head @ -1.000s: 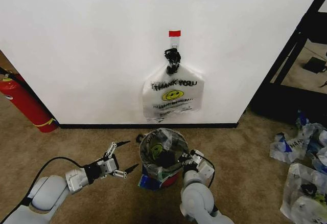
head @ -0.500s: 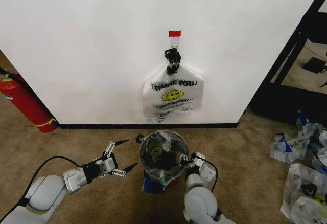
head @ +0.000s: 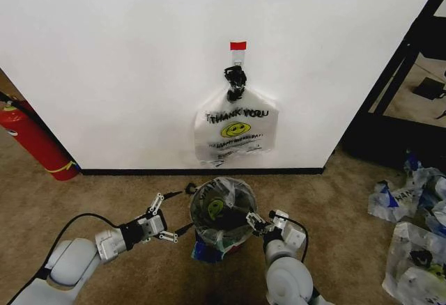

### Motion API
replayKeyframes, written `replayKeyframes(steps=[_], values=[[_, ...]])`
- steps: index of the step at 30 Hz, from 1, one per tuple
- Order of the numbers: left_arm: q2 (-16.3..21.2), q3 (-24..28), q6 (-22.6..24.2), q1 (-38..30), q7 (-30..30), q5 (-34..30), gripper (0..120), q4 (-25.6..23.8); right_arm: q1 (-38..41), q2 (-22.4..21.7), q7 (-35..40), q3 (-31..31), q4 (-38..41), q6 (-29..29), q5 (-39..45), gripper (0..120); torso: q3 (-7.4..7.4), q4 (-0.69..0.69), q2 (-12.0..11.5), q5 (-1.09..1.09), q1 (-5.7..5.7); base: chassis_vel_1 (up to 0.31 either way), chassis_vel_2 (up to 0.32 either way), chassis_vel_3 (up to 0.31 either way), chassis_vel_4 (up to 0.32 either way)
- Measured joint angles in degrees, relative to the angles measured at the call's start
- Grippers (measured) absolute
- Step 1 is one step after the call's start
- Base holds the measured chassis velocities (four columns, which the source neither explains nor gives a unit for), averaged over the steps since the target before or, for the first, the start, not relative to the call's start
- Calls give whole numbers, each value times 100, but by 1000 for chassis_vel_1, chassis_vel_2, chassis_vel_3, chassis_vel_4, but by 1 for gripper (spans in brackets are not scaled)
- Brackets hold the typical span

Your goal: Pick up the garbage bag from the wall and place it over the trash bin.

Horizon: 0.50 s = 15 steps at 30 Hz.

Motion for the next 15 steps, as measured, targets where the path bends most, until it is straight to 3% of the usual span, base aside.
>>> replayKeyframes(steps=[5,8,15], values=[[1,-31,-21,-8,-13,-20,100,96,-58,-495,-1169,69,-148,317,-129,100,0,-2,0,-1,0,0,0,0,0],[-10,-39,-34,3,-13,-21,100,118,-35,-584,-1549,115,-273,559,-132,100,0,-1,0,-1,0,0,0,0,0],[19,-45,-43,-37,-16,-28,100,132,67,-870,-3205,269,-817,1164,-92,100,0,0,0,0,0,0,0,0,0]])
